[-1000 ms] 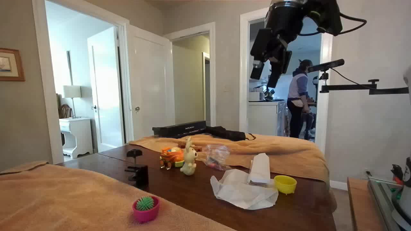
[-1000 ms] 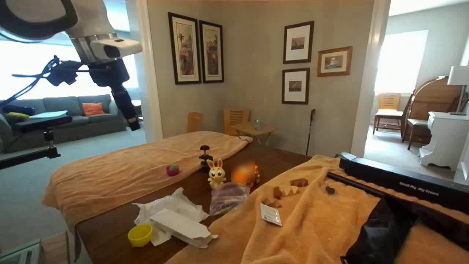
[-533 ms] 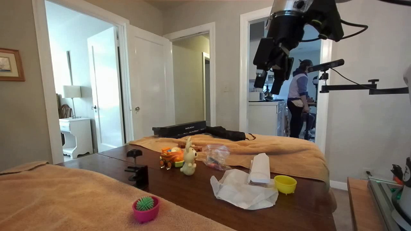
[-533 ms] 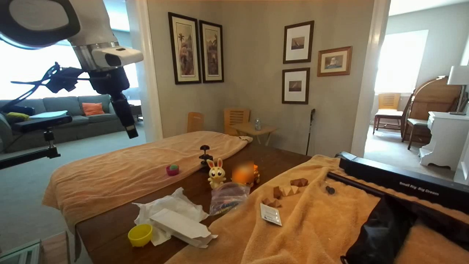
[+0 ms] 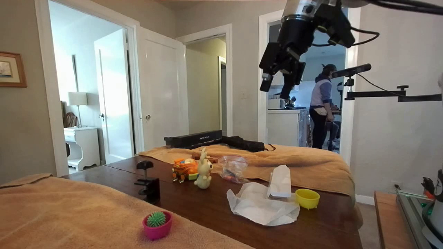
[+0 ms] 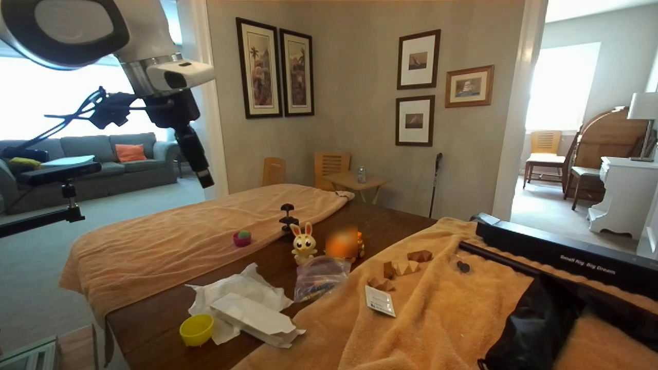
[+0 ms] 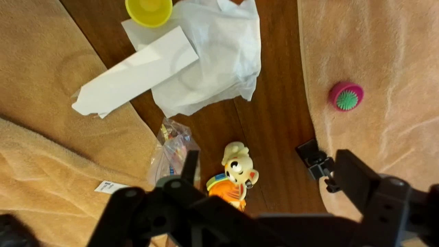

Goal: Move the black object to the left

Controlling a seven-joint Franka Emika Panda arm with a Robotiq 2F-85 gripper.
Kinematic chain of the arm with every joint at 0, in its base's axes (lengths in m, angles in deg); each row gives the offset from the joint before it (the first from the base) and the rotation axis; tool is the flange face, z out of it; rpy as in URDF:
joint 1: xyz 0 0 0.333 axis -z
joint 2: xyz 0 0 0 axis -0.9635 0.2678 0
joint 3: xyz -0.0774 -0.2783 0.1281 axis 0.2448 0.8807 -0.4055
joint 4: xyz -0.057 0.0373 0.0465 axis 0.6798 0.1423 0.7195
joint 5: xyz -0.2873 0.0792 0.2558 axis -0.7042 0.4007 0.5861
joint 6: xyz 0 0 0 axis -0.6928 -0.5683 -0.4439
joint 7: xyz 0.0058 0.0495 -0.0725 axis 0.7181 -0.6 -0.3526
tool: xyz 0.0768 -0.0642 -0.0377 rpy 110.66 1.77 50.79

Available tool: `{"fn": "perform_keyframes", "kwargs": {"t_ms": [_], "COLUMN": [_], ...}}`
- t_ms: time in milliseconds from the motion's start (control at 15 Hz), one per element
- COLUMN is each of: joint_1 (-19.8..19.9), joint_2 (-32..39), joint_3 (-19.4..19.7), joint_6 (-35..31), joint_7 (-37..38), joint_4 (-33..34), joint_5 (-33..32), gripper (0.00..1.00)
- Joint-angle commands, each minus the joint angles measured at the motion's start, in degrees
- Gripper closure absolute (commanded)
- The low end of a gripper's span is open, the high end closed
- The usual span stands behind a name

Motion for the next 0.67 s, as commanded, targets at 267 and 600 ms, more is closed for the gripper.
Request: {"fn": "perform_keyframes", "kwargs": {"t_ms": [267, 600], "joint_1": [-0.1, -0.63], "joint_2": [26.75, 29.8], "joint_3": [2.02, 1.46], "joint_6": [-22.29, -24.52], "joint_7": [-0.99, 0.09], "joint_4": [9.79, 10.79], "joint_5": [1.6, -0.08], "gripper": [0.0, 0.0]}}
